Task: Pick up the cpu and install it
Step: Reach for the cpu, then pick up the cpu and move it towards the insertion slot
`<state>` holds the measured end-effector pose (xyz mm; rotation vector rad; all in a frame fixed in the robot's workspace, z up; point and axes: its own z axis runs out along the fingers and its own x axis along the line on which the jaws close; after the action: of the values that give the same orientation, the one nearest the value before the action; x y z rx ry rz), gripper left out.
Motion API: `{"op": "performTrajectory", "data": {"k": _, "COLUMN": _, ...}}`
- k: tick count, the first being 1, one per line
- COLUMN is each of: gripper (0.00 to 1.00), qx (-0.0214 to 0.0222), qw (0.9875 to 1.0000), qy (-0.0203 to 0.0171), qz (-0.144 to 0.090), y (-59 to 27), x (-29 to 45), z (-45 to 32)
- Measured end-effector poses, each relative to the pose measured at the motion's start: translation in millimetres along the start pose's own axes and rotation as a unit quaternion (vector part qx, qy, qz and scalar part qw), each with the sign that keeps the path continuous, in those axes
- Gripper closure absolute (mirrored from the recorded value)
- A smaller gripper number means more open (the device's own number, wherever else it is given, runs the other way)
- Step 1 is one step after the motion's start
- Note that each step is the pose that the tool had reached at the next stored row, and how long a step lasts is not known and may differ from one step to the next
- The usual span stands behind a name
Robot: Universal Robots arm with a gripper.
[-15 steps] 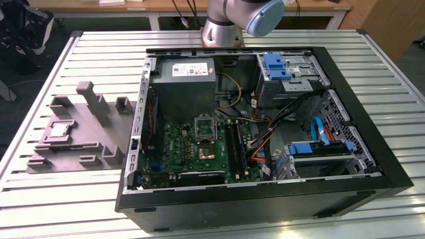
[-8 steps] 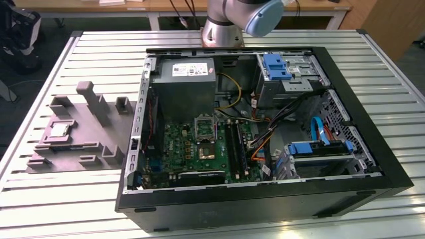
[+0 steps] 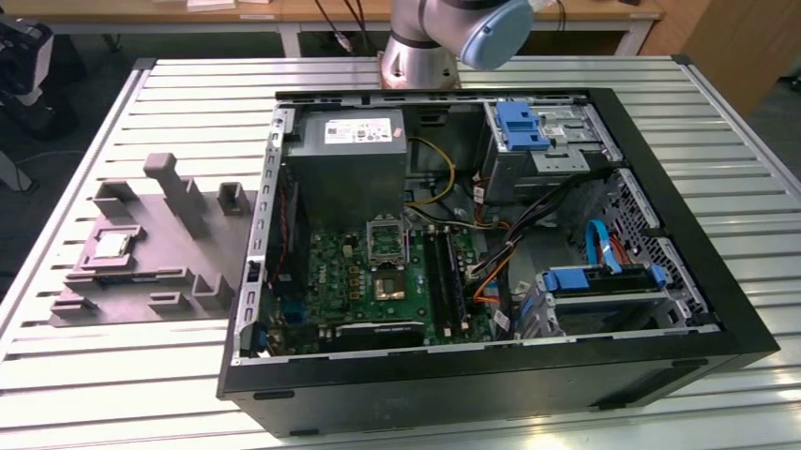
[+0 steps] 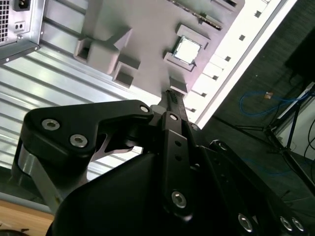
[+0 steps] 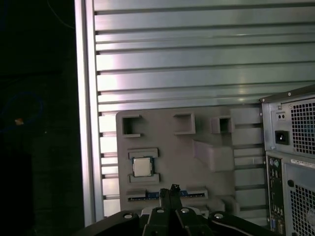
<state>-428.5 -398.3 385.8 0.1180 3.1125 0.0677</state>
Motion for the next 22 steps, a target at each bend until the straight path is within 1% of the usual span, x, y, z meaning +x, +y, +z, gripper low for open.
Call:
{"op": "performTrajectory", "data": {"k": 8, "gripper": 0.89, "qx": -0.0001, "qw": 1.0000, "qy": 0.0000, "qz": 0.000, "y": -1.2, "x": 19.1, "z": 0.4}}
{"op": "performTrajectory", "data": {"k": 12, "gripper": 0.89, "qx": -0.0001, "qw": 1.0000, "qy": 0.0001, "qz": 0.000, "y": -1.7, "x": 26.4, "z": 0.6}}
{"op": "performTrajectory", "data": {"k": 17, "gripper": 0.89, "qx": -0.0001, "qw": 1.0000, "qy": 0.0001, "qz": 0.000, "y": -1.9, "x": 28.4, "z": 0.6}}
{"op": "performTrajectory", "data": {"k": 22, "gripper": 0.89, "qx": -0.0001, "qw": 1.0000, "qy": 0.0000, "qz": 0.000, "y": -1.9, "x": 28.8, "z": 0.6}}
